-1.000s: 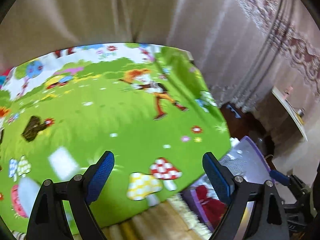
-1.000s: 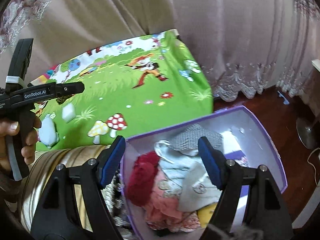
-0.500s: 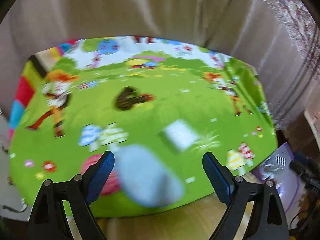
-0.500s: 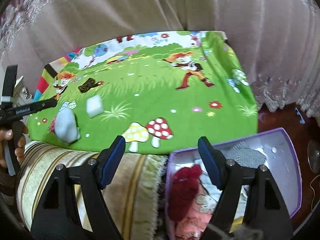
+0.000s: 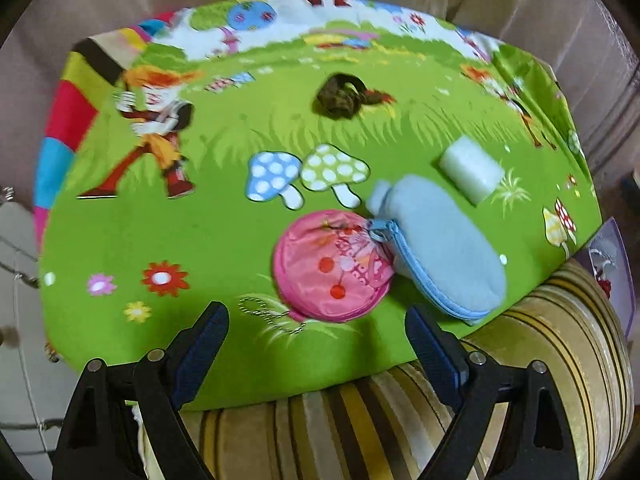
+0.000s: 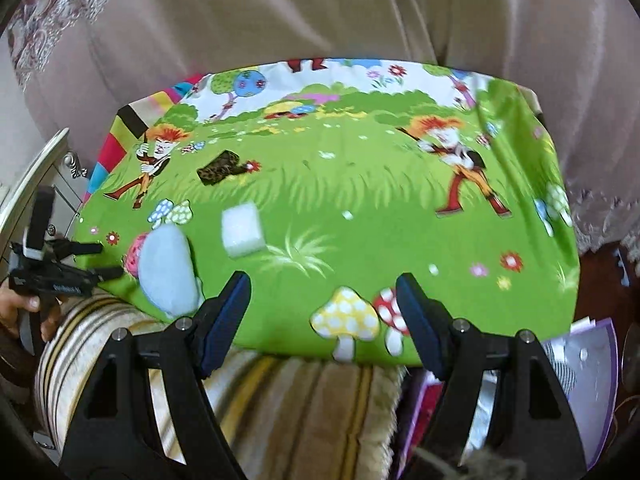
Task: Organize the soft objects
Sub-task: 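Move both tools back over the bed toward the remaining items, then grasp the pink round pouch with the left tool while the right tool grasps the leopard-print band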
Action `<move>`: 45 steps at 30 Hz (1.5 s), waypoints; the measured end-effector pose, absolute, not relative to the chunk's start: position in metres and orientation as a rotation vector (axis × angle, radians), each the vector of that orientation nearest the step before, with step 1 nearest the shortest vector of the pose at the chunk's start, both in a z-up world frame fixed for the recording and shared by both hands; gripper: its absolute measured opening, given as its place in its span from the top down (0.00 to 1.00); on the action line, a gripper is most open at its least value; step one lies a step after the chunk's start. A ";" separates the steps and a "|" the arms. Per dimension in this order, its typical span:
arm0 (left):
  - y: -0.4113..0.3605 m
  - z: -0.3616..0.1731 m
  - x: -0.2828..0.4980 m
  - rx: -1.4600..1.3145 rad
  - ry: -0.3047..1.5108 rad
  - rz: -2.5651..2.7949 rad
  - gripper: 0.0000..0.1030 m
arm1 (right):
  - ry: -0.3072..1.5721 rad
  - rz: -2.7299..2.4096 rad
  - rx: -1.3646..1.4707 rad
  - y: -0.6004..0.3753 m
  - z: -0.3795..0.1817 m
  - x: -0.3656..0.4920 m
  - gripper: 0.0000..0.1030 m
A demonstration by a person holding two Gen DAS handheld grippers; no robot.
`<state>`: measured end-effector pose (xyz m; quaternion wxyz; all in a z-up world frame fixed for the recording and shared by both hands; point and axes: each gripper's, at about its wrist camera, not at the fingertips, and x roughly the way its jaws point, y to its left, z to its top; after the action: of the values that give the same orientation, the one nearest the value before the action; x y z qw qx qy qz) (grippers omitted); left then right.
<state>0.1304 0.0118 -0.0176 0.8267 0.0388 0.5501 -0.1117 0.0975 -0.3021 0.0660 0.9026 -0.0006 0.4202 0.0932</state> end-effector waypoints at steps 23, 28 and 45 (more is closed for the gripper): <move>0.009 -0.043 0.170 0.183 1.156 -0.278 0.26 | 0.925 0.344 -0.129 -0.178 0.043 0.238 0.16; 0.042 -0.039 0.175 0.058 1.105 -0.127 0.26 | 0.951 0.362 -0.123 -0.152 0.021 0.261 0.16; 0.069 -0.035 0.182 -0.068 0.995 -0.061 0.26 | 1.040 0.424 -0.230 -0.082 -0.040 0.329 0.16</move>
<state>0.1824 0.0690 -0.0349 0.8778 -0.0325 0.4770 -0.0291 0.3293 -0.0819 -0.0401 0.8402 -0.1087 0.4920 0.2005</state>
